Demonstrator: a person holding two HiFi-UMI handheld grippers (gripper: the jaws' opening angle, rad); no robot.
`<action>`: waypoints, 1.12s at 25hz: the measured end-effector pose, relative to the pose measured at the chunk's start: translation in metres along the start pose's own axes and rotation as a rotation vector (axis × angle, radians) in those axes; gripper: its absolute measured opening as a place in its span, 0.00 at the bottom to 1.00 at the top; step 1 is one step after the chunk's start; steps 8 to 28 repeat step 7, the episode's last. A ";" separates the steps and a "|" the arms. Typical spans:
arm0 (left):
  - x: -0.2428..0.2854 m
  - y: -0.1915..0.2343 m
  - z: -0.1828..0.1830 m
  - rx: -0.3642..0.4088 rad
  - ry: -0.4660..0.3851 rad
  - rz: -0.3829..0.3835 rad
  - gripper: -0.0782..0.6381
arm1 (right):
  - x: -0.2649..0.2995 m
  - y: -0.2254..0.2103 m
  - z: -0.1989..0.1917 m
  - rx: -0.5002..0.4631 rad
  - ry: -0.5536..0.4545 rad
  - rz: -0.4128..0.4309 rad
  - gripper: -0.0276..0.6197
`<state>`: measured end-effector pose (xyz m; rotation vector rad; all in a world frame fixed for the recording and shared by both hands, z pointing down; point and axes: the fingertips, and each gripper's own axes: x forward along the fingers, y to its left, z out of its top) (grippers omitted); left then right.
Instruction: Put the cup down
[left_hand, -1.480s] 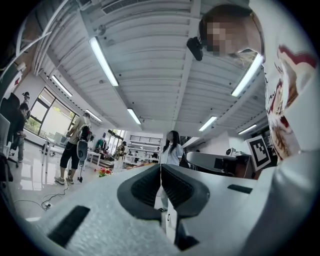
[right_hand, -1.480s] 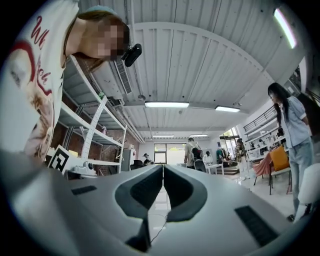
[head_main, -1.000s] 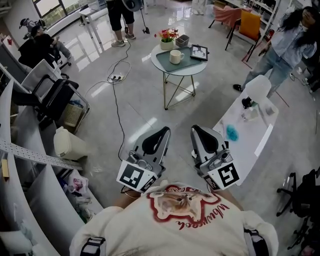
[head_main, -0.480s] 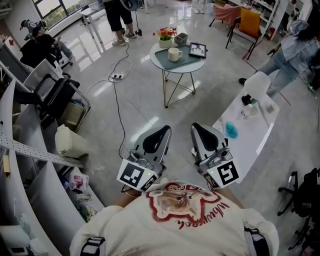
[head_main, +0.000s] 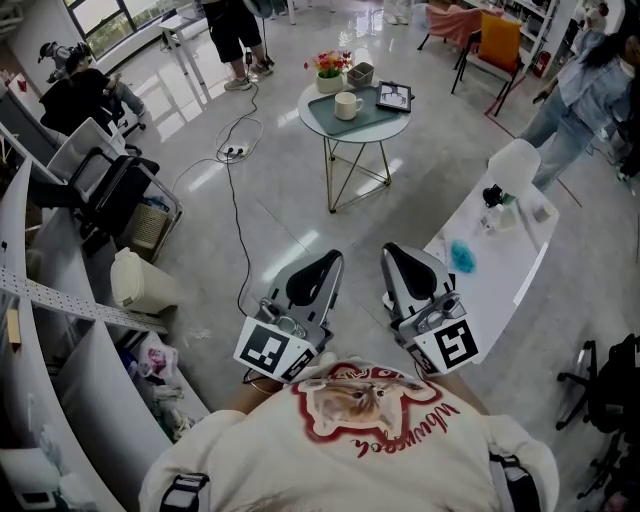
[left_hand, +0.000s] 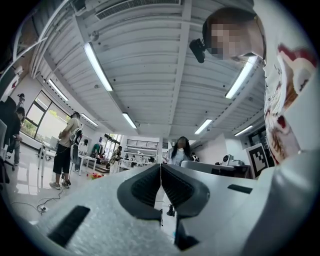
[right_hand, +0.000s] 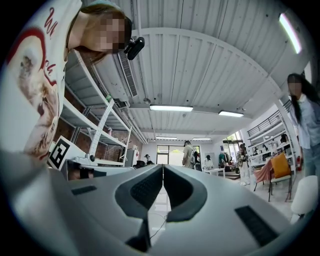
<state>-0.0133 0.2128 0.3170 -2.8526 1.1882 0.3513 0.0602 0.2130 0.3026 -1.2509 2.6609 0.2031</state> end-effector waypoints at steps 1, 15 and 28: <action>0.000 0.000 0.000 0.002 0.000 -0.001 0.13 | 0.000 0.001 0.001 -0.002 -0.001 0.001 0.09; -0.001 -0.004 0.006 -0.018 0.002 -0.007 0.13 | 0.000 0.005 0.002 -0.008 -0.003 0.003 0.09; -0.001 -0.004 0.006 -0.018 0.002 -0.007 0.13 | 0.000 0.005 0.002 -0.008 -0.003 0.003 0.09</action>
